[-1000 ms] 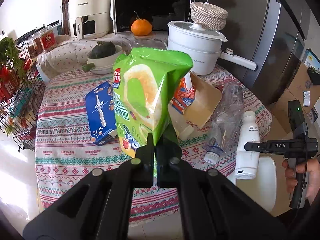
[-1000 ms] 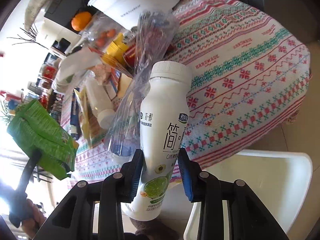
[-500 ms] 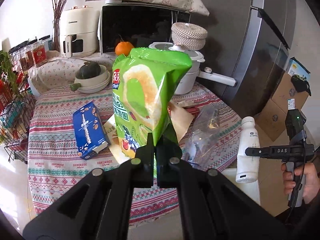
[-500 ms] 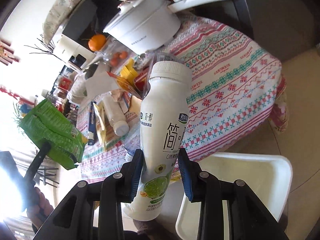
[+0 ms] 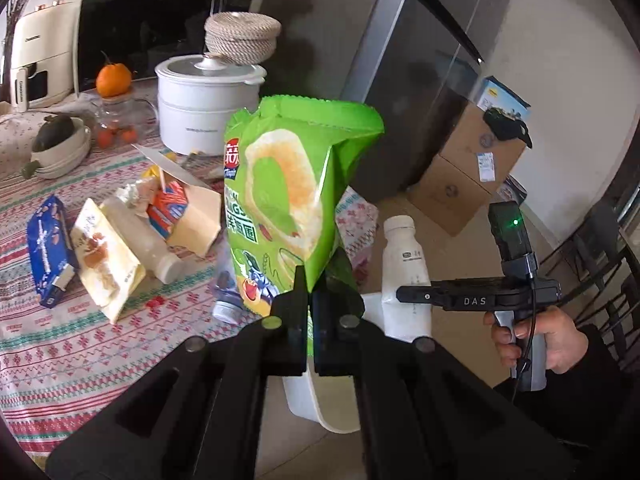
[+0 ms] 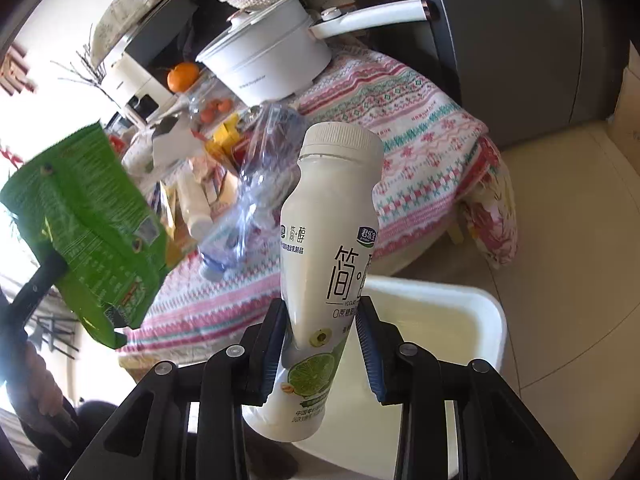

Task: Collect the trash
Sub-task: 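Carry the green bag with the left tool while the right tool carries the yogurt bottle to the bin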

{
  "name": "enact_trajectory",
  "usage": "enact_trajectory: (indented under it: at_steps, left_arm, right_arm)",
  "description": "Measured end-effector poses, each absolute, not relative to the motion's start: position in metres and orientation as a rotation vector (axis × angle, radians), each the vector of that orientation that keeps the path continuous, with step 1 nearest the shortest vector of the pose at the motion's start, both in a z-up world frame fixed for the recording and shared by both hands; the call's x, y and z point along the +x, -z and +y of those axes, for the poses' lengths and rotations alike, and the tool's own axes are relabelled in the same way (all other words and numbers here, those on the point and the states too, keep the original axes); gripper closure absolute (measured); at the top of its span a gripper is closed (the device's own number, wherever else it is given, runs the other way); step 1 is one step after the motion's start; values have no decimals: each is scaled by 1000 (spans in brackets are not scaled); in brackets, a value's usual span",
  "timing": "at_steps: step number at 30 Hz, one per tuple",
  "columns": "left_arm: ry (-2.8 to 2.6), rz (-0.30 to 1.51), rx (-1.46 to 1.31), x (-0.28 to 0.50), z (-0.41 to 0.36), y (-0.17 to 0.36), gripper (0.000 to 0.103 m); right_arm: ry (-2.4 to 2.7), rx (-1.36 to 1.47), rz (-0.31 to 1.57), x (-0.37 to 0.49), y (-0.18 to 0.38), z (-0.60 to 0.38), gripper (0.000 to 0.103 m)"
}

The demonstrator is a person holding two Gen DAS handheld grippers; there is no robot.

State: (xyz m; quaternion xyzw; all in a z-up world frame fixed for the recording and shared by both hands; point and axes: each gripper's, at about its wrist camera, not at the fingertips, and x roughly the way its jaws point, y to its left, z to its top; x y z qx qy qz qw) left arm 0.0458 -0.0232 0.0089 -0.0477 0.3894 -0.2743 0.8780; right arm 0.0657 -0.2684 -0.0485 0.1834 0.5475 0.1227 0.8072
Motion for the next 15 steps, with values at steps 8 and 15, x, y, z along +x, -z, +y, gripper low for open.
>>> enact_trajectory:
  at_steps: [8,15]
  left_arm:
    - [671,1007,-25,38,-82,49,101]
    - [688,1168,123,26,-128,114,100]
  right_arm:
    - [-235,375,1231,45,69,-280,66]
    - [-182,358,1286,40,87,-292,66]
